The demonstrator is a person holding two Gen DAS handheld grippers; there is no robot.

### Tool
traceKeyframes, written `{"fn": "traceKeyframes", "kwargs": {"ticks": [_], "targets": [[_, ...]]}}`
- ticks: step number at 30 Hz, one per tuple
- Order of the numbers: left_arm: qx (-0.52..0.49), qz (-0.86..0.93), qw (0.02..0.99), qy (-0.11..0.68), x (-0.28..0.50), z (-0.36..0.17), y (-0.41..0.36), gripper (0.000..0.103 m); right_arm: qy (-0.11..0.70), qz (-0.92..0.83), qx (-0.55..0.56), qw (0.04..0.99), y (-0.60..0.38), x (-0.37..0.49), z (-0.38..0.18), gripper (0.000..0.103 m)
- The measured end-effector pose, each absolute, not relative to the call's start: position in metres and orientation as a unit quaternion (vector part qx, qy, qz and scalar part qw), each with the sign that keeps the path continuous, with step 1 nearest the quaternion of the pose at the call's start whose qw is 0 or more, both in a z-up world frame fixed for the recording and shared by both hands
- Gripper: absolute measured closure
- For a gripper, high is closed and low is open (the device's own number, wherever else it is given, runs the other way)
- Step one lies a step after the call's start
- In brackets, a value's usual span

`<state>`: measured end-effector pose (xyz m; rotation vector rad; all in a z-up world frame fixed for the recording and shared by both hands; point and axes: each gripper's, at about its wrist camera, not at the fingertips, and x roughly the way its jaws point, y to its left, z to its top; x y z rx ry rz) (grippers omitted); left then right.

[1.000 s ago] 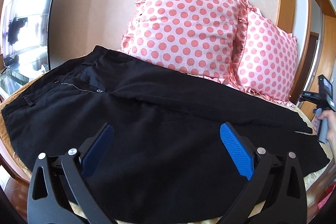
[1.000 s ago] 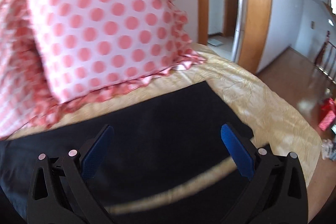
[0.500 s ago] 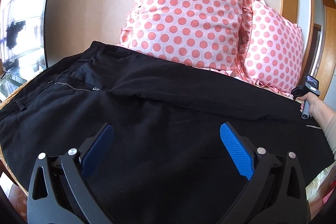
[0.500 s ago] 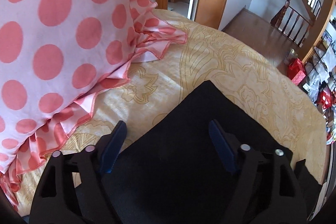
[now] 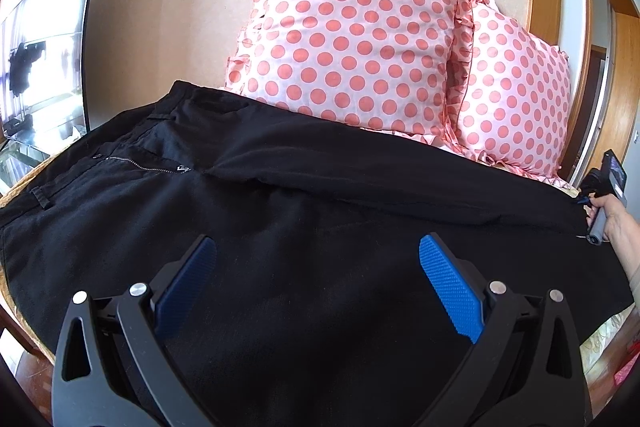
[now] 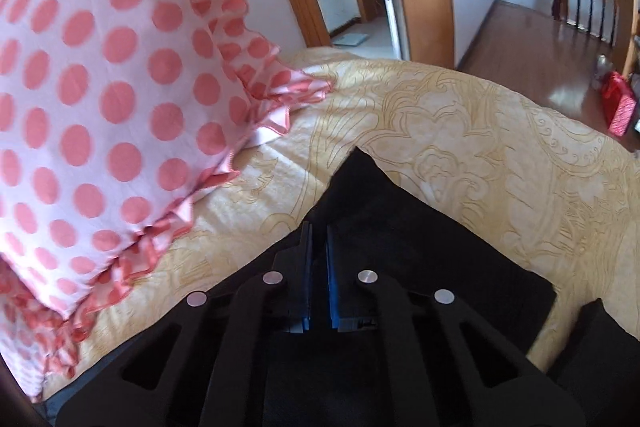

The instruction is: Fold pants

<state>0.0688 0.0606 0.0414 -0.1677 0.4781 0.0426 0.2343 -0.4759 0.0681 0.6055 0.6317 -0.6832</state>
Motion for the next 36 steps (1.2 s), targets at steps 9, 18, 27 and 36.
{"fn": "traceKeyframes", "kwargs": {"ticks": [9, 18, 27, 36], "targets": [[-0.087, 0.008, 0.971, 0.222, 0.051, 0.051, 0.053, 0.002, 0.225, -0.231, 0.312, 0.894, -0.446, 0.097, 0.088, 0.097], [-0.085, -0.006, 0.970, 0.226, 0.049, 0.054, 0.040, 0.002, 0.252, -0.176, 0.392, 0.867, -0.450, 0.059, 0.068, 0.084], [-0.069, 0.018, 0.972, 0.225, 0.046, 0.051, 0.041, 0.002, 0.298, -0.156, 0.414, 0.846, -0.450, 0.161, 0.057, 0.054], [-0.074, 0.025, 0.968, 0.239, 0.057, 0.044, 0.048, 0.002, 0.307, -0.203, 0.465, 0.805, -0.457, 0.201, 0.033, 0.056]]}}
